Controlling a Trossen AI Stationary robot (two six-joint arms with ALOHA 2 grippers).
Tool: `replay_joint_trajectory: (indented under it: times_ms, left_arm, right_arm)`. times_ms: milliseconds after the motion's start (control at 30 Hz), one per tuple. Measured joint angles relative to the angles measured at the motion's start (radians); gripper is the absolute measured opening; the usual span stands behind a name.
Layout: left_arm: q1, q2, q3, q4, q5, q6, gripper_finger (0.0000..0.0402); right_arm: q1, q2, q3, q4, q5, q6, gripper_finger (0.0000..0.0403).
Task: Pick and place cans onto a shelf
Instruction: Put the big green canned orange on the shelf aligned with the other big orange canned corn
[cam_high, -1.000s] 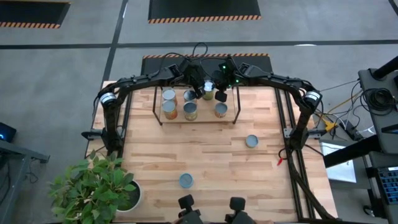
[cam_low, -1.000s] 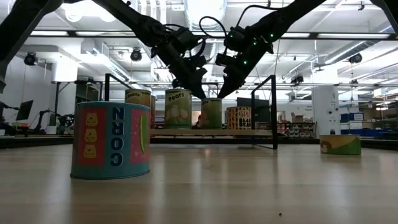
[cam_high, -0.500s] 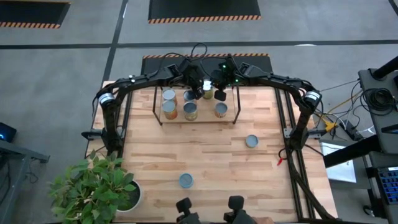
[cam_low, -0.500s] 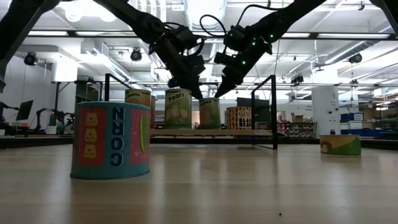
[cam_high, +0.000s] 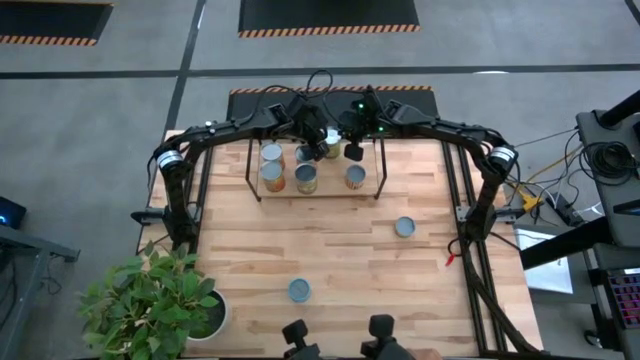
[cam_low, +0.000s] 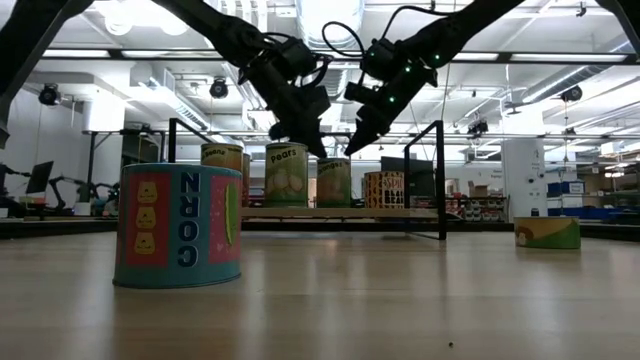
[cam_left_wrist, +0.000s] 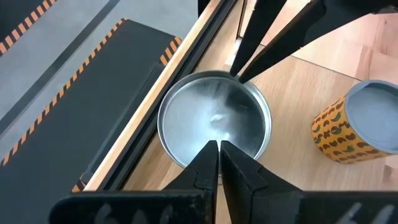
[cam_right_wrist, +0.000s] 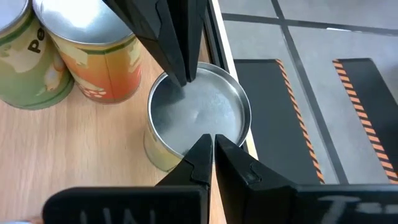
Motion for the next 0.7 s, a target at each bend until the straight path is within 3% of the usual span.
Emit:
replay_joint_trajectory:
  times_ms: [400,700]
  left_arm:
    - [-0.01,0.012,0.0,0.162,-0.001,0.01,0.0]
    - [-0.009,0.046,0.0,0.138,-0.022,0.011,0.0]
  right_arm:
    - [0.001,-0.124,-0.009,-0.026,-0.011,0.032,0.0009]
    - [0.015,-0.25,-0.099,-0.021,-0.015,0.065,0.0009]
